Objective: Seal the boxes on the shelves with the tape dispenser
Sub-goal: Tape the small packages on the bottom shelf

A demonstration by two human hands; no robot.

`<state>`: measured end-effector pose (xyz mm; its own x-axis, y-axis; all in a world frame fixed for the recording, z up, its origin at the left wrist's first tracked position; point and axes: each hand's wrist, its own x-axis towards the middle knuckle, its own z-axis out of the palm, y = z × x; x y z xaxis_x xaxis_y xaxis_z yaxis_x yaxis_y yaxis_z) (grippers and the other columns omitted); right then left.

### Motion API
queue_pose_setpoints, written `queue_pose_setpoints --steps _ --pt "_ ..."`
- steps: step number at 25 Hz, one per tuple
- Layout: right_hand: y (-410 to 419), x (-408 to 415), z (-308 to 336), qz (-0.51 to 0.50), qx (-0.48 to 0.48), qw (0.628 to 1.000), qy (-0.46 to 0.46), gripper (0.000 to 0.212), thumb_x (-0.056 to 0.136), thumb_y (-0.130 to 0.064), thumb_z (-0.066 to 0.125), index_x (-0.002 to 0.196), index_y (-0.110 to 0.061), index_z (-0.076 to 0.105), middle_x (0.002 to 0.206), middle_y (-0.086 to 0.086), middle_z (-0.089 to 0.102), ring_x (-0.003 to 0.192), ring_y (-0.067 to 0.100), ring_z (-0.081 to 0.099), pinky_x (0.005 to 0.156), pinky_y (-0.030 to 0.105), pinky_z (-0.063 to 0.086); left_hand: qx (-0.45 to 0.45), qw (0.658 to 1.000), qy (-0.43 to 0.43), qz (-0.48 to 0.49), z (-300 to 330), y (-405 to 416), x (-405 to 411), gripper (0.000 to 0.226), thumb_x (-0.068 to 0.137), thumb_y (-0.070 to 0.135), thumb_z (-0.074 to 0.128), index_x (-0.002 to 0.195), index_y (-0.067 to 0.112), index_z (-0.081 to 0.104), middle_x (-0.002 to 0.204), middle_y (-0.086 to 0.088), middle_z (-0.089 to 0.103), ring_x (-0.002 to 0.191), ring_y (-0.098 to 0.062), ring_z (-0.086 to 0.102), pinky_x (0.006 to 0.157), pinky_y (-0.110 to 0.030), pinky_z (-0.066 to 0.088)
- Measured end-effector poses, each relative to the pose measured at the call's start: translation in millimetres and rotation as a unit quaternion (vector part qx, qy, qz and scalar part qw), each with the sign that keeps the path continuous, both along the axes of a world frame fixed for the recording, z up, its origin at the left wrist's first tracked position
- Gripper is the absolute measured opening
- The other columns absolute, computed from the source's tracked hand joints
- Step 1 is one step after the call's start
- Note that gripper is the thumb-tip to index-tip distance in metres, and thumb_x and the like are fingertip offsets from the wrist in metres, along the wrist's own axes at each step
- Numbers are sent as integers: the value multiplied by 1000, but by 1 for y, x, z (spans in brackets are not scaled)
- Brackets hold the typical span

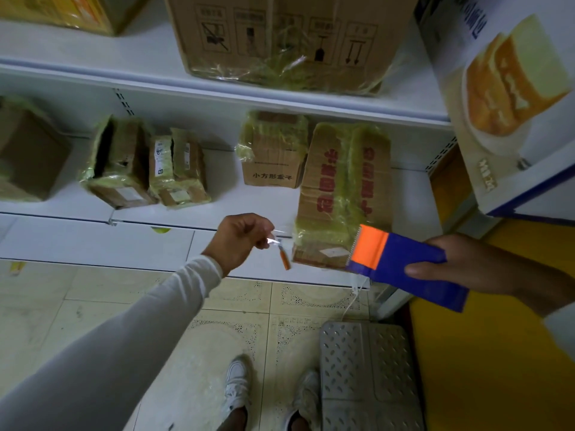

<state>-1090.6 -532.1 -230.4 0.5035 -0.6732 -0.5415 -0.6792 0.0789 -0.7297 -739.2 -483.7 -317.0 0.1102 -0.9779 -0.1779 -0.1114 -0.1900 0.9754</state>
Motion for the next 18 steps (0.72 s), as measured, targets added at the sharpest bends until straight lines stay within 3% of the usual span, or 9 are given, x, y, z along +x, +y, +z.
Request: queue_pose_setpoints --steps 2,6,9,11,13,15,17,18 --pt "-7 -11 3 1 2 1000 26 55 67 -54 70 74 -1 62 62 9 62 56 25 61 53 29 42 12 1000 7 6 -3 -4 -11 14 93 -4 51 92 -11 63 70 -13 62 55 -11 56 58 -20 50" --pt "-17 -18 -4 8 5 999 49 61 68 -53 69 78 6 59 63 12 59 58 28 58 57 33 39 32 999 -23 0 -16 -14 -28 14 92 -4 52 85 -3 64 67 -12 63 51 -7 55 58 -22 48" --pt "-20 -15 -14 5 7 998 56 53 70 -54 69 74 -2 58 62 10 55 57 26 55 55 30 37 59 989 -138 8 -26 -22 -35 6 90 12 60 87 11 66 69 -6 66 57 -8 60 67 -28 50" --pt "-24 -13 -22 -2 6 999 51 57 67 -59 70 73 -4 60 62 9 58 57 26 57 56 30 38 62 965 -252 31 -30 -21 -37 25 89 28 64 108 14 60 75 -3 68 70 -17 64 74 -31 52" --pt "-28 -11 -28 -7 8 999 47 56 65 -65 72 69 -10 63 60 4 60 55 22 59 56 30 39 -32 939 -342 19 -34 -14 -36 40 93 35 56 129 19 48 73 0 67 71 -22 65 72 -31 51" --pt "-29 -12 -34 -3 13 999 37 51 65 -69 73 63 -19 62 57 1 60 53 17 59 53 26 39 -137 910 -384 -83 -32 -8 -39 49 95 49 42 140 30 37 71 4 67 62 -17 63 65 -26 49" --pt "-29 -12 -39 -4 19 999 31 54 66 -68 72 65 -14 64 59 1 62 55 17 60 50 20 41 -166 891 -396 -151 -33 -10 -43 52 94 54 39 142 33 36 74 1 69 64 -19 65 65 -26 51" --pt "-29 -11 -41 -6 20 999 32 59 65 -67 72 70 -9 64 61 2 63 56 17 61 49 18 41 -162 899 -381 -142 -34 -14 -44 48 95 47 44 141 31 40 78 -4 71 68 -24 66 69 -31 54"
